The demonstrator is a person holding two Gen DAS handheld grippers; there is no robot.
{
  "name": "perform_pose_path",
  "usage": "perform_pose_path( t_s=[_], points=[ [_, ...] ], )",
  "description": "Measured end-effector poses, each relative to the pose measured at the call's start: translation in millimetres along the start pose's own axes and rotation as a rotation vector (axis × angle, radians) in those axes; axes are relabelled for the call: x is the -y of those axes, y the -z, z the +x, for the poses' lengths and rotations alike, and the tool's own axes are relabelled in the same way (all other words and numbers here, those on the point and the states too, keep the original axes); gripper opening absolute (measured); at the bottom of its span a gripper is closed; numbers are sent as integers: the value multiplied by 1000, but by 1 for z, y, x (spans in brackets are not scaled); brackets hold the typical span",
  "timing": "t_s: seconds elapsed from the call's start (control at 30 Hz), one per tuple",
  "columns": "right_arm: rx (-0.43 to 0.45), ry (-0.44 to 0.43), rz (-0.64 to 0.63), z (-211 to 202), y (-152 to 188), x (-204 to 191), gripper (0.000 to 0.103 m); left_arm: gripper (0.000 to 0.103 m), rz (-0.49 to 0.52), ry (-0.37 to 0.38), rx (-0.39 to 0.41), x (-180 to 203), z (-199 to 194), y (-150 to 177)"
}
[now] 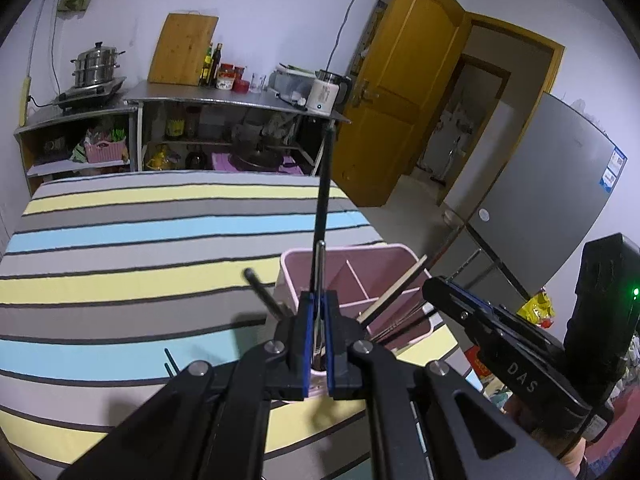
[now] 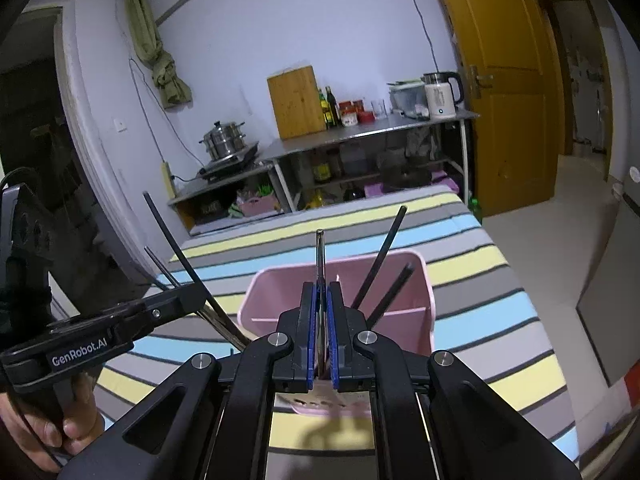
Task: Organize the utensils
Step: 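Lift the metal sticks into the pink basket and open both tools, then move both tools back over the last black chopsticks on the table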
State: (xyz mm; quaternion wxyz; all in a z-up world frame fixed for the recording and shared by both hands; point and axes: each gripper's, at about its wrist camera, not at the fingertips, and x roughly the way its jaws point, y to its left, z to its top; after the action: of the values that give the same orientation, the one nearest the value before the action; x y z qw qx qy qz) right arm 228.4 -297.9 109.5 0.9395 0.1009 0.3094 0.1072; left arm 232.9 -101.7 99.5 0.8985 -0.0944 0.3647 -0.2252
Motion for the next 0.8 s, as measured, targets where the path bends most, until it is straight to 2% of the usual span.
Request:
perform_pose_path(
  t_s=[0.17,0.3,0.63,0.8],
  points=[
    [-11,14,-7,0,4,1,6,6,-5,4,-4,1,2,5],
    [9,14,-12,-8,4,1,10,7,-14,11,12,-3,-5,3],
    [90,8,-50,-47,4,-12,12,7,-7,10,100,-9,-53,9],
    [99,0,-62,-60,15,-18,12,7,1,-23,112,-17,-69,26]
  ],
)
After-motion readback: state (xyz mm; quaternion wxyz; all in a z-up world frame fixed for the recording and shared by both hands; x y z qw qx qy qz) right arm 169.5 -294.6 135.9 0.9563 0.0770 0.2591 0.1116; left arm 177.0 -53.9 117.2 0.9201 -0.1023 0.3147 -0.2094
